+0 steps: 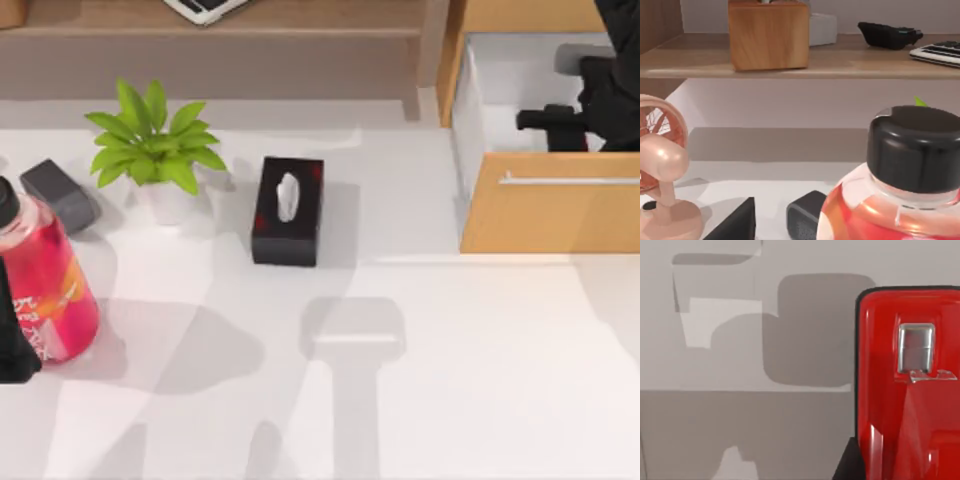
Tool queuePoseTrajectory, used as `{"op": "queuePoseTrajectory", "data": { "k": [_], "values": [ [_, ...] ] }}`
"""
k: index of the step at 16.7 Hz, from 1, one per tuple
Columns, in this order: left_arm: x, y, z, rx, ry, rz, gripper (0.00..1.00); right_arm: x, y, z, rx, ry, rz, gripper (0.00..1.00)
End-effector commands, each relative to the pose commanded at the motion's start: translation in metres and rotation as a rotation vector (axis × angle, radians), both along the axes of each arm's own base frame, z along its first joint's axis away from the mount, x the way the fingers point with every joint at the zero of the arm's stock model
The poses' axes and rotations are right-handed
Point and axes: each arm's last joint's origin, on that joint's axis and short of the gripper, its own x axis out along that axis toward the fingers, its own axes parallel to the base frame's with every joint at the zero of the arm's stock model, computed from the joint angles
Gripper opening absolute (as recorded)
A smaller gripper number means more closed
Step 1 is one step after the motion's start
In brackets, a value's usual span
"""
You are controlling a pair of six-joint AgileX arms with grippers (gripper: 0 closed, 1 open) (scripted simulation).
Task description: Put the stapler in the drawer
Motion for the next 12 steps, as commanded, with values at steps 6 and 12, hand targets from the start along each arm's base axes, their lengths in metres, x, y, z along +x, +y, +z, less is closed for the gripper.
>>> {"op": "queuePoseTrajectory", "data": {
  "k": [6, 12],
  "values": [
    [0.0, 0.0, 0.0, 0.0, 0.0, 0.0, 1.0, 0.0009, -0.0005, -0.0096, -0.002, 0.004, -0.002, 0.0],
    [0.0, 0.0, 0.0, 0.0, 0.0, 0.0, 1.0, 0.0009, -0.0005, -0.0096, -0.002, 0.004, -0.002, 0.3]
  ]
}}
